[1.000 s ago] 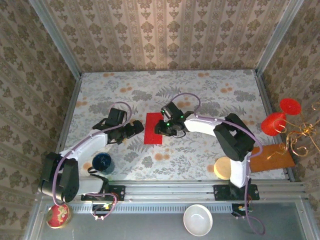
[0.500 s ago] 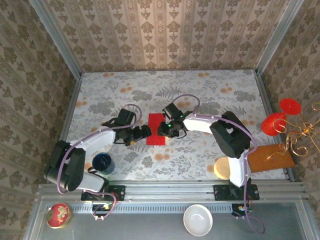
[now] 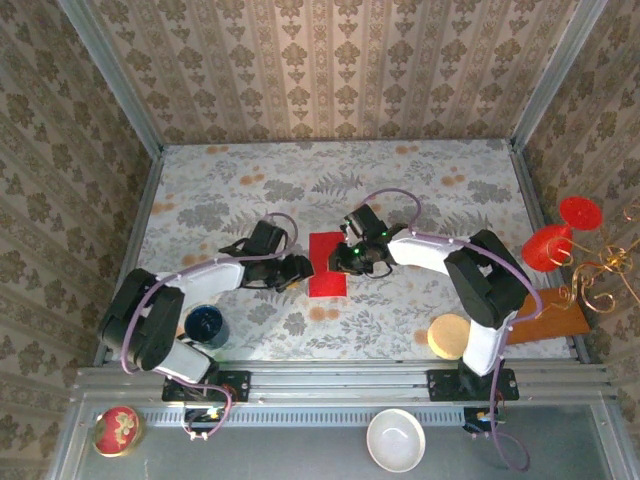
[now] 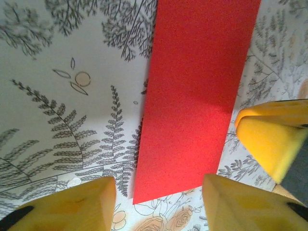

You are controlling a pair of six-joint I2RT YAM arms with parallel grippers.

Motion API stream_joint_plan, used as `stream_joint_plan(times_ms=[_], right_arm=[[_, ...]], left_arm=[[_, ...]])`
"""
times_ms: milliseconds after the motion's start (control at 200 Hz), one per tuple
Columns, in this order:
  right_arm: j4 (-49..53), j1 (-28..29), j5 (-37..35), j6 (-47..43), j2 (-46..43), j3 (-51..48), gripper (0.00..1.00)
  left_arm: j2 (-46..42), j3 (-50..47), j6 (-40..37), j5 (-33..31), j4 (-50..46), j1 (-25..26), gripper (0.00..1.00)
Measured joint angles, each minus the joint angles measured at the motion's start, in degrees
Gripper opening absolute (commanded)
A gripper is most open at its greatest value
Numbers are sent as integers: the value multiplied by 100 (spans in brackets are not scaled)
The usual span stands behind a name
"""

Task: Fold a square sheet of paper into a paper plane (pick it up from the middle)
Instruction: Third fold the triangle at the center of the table.

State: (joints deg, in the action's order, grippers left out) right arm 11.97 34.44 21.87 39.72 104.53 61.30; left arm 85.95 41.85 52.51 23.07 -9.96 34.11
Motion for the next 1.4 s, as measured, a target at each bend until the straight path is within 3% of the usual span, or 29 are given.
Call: stream_joint_plan(times_ms=[645,955,1400], right_arm=[[-243,-247,267,269,321,-186,24],[-339,-297,385,293,321,-247,24],[-544,-345,527,409,321,-354,24]], left_arm=[[518,4,109,289,116,151,36],[820,57,282,739,614,179,33],[1270,367,313,1344,1113,-367,29]])
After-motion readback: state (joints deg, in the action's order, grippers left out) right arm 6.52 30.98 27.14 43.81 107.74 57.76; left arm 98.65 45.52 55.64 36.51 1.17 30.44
